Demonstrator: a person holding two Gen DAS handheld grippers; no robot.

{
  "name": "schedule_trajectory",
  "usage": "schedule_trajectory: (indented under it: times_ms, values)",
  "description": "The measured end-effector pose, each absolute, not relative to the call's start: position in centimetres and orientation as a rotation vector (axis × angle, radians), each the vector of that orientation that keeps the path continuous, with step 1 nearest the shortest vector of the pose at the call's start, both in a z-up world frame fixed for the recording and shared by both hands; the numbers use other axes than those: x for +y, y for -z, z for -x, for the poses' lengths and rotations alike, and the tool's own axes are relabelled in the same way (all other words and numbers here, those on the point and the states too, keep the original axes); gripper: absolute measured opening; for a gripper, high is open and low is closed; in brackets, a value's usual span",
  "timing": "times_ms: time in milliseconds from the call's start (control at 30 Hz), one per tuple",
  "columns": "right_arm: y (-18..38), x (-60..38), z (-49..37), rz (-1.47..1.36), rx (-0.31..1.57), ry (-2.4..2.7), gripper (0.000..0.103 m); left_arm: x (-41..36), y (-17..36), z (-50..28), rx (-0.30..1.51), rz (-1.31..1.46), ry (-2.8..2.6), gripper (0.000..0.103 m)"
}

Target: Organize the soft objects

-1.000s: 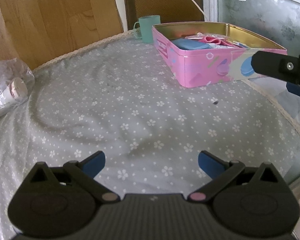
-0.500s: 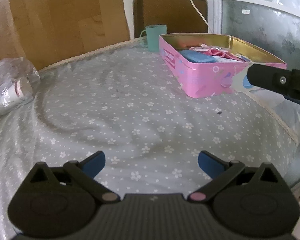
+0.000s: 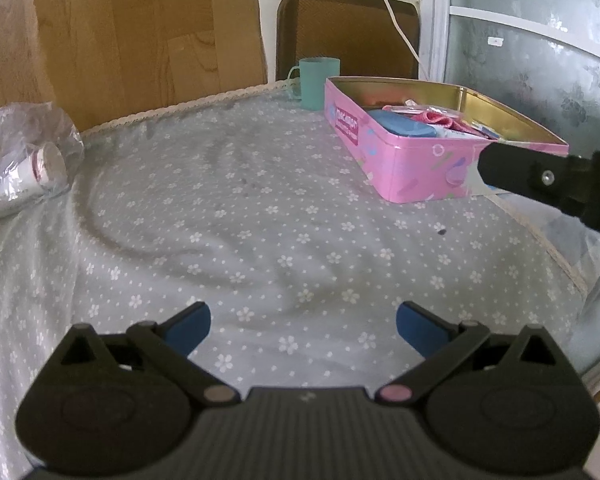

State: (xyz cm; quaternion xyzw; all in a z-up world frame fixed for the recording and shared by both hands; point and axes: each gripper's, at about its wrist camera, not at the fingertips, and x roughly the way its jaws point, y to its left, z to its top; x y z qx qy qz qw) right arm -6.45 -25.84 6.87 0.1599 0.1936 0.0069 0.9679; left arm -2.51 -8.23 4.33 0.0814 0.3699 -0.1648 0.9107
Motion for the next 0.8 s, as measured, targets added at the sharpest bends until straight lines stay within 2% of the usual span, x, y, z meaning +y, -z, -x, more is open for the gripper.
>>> schedule_trajectory:
  times_ms: [800]
  values:
    - [-7.0, -23.7, 6.6, -0.268, 0.406, -0.029, 0.1, -6.5, -4.1, 2.9, 0.769, -0.106, 0.338, 0.103]
